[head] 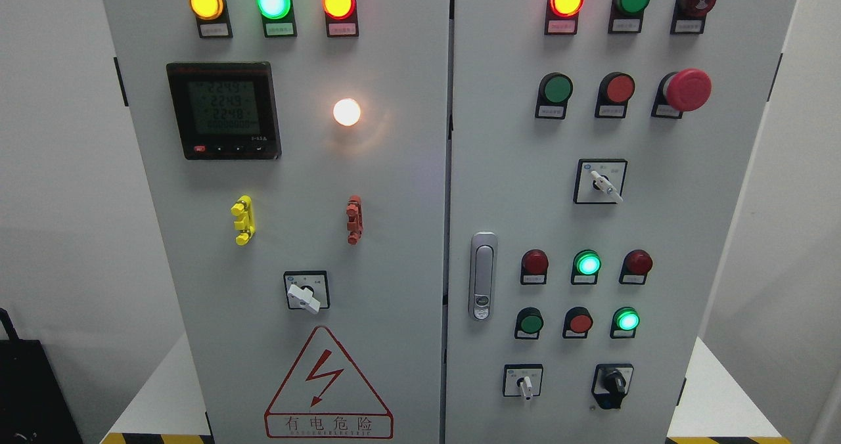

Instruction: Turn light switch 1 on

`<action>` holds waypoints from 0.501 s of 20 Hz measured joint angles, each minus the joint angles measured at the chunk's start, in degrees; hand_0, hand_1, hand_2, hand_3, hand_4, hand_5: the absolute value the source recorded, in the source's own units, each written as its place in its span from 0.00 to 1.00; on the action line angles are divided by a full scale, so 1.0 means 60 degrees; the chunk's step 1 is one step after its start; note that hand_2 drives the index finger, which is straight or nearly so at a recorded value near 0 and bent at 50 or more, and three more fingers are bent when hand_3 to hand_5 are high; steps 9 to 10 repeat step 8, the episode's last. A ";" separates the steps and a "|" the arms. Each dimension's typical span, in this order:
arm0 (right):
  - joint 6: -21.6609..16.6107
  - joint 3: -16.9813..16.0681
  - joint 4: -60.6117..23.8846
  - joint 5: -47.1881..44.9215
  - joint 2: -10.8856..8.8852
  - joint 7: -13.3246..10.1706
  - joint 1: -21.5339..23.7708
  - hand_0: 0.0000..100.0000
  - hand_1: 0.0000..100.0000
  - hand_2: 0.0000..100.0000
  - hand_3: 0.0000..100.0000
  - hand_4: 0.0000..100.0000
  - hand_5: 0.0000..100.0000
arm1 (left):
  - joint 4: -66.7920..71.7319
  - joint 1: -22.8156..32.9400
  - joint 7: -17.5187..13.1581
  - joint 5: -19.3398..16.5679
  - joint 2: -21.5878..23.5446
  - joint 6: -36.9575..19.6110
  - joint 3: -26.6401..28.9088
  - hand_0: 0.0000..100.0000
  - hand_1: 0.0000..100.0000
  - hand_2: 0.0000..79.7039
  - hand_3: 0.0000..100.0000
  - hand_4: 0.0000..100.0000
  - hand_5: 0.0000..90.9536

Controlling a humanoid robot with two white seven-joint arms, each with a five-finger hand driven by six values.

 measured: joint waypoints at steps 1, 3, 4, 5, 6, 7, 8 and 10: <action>0.0000 0.0000 0.0000 0.0000 0.0000 0.0000 0.0000 0.00 0.00 0.00 0.00 0.00 0.00 | 0.0100 -0.0014 0.0001 0.0003 0.0002 0.0016 -0.0006 0.32 0.05 0.00 0.00 0.00 0.00; 0.0000 0.0000 0.0000 0.0000 0.0000 0.0000 0.0000 0.00 0.00 0.00 0.00 0.00 0.00 | 0.0277 -0.0025 0.0006 0.0010 0.0005 0.0058 -0.0021 0.32 0.05 0.00 0.00 0.00 0.00; 0.0000 0.0000 0.0000 0.0000 0.0000 0.0000 0.0000 0.00 0.00 0.00 0.00 0.00 0.00 | 0.0349 -0.0030 0.0006 0.0013 0.0006 0.0060 -0.0025 0.32 0.05 0.00 0.00 0.00 0.00; 0.0000 0.0000 0.0000 0.0000 0.0000 0.0000 0.0000 0.00 0.00 0.00 0.00 0.00 0.00 | 0.0423 -0.0033 0.0008 0.0015 0.0007 0.0070 -0.0032 0.32 0.05 0.00 0.00 0.00 0.00; 0.0000 0.0000 0.0000 0.0000 0.0000 0.0000 0.0000 0.00 0.00 0.00 0.00 0.00 0.00 | 0.0483 -0.0042 0.0008 0.0017 0.0008 0.0072 -0.0039 0.32 0.05 0.00 0.00 0.00 0.00; 0.0000 0.0000 0.0000 0.0000 0.0000 0.0000 0.0000 0.00 0.00 0.00 0.00 0.00 0.00 | 0.0544 -0.0049 0.0008 0.0018 0.0009 0.0073 -0.0044 0.32 0.05 0.00 0.00 0.00 0.00; 0.0000 0.0000 0.0000 0.0000 0.0000 0.0000 0.0000 0.00 0.00 0.00 0.00 0.00 0.00 | 0.0599 -0.0061 0.0008 0.0019 0.0009 0.0081 -0.0052 0.32 0.04 0.00 0.00 0.00 0.00; 0.0000 0.0000 0.0000 0.0000 0.0000 0.0000 0.0000 0.00 0.00 0.00 0.00 0.00 0.00 | 0.0599 -0.0061 0.0008 0.0019 0.0009 0.0081 -0.0052 0.32 0.04 0.00 0.00 0.00 0.00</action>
